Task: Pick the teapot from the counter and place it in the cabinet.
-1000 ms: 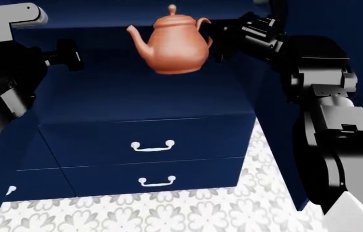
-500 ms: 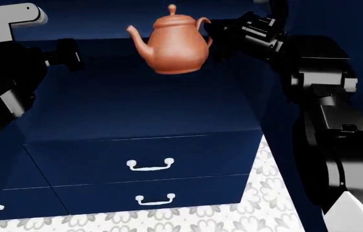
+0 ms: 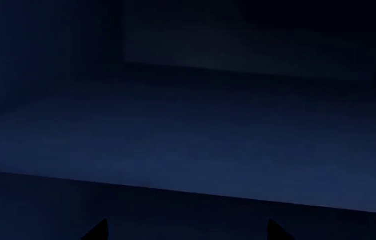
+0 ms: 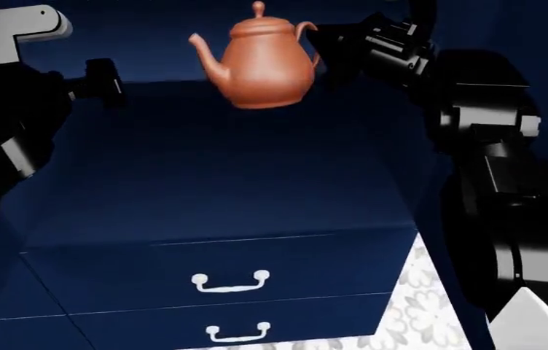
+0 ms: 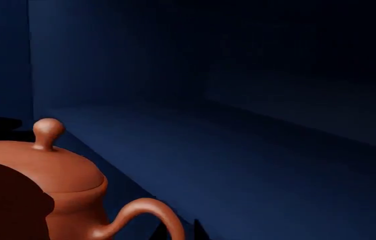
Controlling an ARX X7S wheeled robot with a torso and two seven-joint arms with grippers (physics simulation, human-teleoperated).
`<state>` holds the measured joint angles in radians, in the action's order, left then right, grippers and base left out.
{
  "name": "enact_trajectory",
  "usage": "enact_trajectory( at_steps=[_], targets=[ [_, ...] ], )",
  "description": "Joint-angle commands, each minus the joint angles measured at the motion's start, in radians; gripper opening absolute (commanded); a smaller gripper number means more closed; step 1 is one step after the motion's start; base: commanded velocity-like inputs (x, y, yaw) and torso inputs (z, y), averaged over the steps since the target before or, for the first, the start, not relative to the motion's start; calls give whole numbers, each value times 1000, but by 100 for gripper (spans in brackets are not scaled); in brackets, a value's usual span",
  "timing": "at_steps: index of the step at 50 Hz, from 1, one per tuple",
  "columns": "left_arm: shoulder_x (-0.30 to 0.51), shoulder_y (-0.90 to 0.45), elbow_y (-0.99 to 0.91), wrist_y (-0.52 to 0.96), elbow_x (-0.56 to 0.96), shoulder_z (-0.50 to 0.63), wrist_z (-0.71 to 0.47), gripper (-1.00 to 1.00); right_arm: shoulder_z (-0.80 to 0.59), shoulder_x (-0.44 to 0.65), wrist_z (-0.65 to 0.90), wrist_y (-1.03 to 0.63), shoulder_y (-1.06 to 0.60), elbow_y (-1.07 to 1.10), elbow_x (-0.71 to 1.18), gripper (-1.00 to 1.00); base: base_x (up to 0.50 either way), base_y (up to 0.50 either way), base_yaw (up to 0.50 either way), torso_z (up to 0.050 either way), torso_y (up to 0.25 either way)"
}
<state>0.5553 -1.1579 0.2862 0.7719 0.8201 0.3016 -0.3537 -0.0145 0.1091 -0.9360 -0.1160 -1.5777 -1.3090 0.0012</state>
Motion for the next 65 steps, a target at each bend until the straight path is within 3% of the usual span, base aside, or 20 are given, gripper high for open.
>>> enact_trajectory(
  at_steps=[1, 13, 34, 59, 65],
  targets=[
    [1, 1, -2, 1, 2, 0, -1, 100, 19, -1, -1, 5, -5, 0, 0, -100, 347, 88, 0, 0, 0],
    [1, 1, -2, 0, 2, 1, -2, 100, 19, 0, -1, 4, -4, 0, 1, -100, 347, 84, 0, 0, 1],
    [2, 0, -2, 0, 3, 2, -2, 100, 30, 1, -14, 3, -5, 0, 0, -100, 0, 0, 0, 0, 0],
    [2, 0, -1, -1, 5, 3, -3, 100, 24, -1, -13, 2, -4, 0, 0, -100, 481, 133, 0, 0, 1],
    [3, 0, -1, -2, 5, 3, -3, 100, 29, -1, -10, 2, -4, 0, 2, -100, 0, 0, 0, 0, 2]
  ],
)
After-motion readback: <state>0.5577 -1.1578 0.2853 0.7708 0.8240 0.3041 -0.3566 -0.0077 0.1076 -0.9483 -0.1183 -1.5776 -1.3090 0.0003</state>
